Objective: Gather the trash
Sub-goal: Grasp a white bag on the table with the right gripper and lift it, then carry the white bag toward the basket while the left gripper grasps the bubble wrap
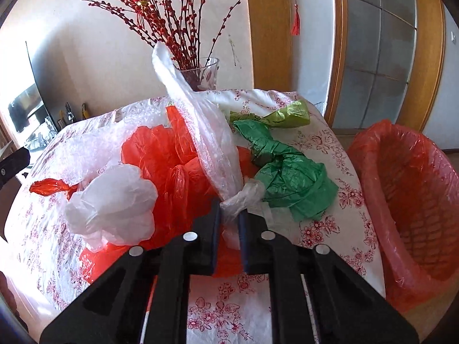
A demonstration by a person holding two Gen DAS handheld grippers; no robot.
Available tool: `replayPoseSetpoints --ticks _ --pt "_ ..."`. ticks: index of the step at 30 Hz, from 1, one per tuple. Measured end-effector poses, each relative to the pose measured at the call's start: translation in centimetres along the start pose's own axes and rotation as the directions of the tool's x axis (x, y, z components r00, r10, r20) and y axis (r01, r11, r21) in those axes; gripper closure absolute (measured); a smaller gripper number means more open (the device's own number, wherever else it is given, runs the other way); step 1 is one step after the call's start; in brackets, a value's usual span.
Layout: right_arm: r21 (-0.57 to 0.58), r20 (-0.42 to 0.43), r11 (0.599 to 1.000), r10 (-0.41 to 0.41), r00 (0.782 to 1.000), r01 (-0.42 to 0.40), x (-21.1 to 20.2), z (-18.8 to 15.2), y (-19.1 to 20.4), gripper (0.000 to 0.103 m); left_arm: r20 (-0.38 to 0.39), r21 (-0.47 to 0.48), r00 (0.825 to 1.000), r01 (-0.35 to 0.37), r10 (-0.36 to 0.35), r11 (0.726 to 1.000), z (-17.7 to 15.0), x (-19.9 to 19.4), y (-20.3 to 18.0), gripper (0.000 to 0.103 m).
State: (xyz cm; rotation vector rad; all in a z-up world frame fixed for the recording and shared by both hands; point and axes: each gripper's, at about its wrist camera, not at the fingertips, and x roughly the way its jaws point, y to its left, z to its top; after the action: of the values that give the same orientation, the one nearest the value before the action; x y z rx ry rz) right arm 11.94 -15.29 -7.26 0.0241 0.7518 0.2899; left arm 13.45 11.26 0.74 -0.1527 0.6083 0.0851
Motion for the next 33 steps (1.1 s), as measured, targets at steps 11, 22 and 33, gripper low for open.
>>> replayPoseSetpoints --ticks 11,22,33 --pt "0.032 0.122 0.999 0.034 0.992 -0.038 -4.3 0.8 -1.0 0.096 0.002 0.037 0.999 0.052 -0.052 0.998 0.6 0.1 -2.4 0.047" --pt "0.095 0.15 0.995 -0.007 0.989 -0.008 -5.9 0.3 -3.8 0.096 -0.075 0.131 0.996 0.057 -0.047 0.99 1.1 4.5 -7.2 0.054" --pt "0.137 0.159 0.991 -0.012 0.987 -0.01 -6.6 -0.5 -5.9 0.096 -0.148 0.094 0.986 0.092 -0.077 0.991 1.3 7.0 -5.9 0.098"
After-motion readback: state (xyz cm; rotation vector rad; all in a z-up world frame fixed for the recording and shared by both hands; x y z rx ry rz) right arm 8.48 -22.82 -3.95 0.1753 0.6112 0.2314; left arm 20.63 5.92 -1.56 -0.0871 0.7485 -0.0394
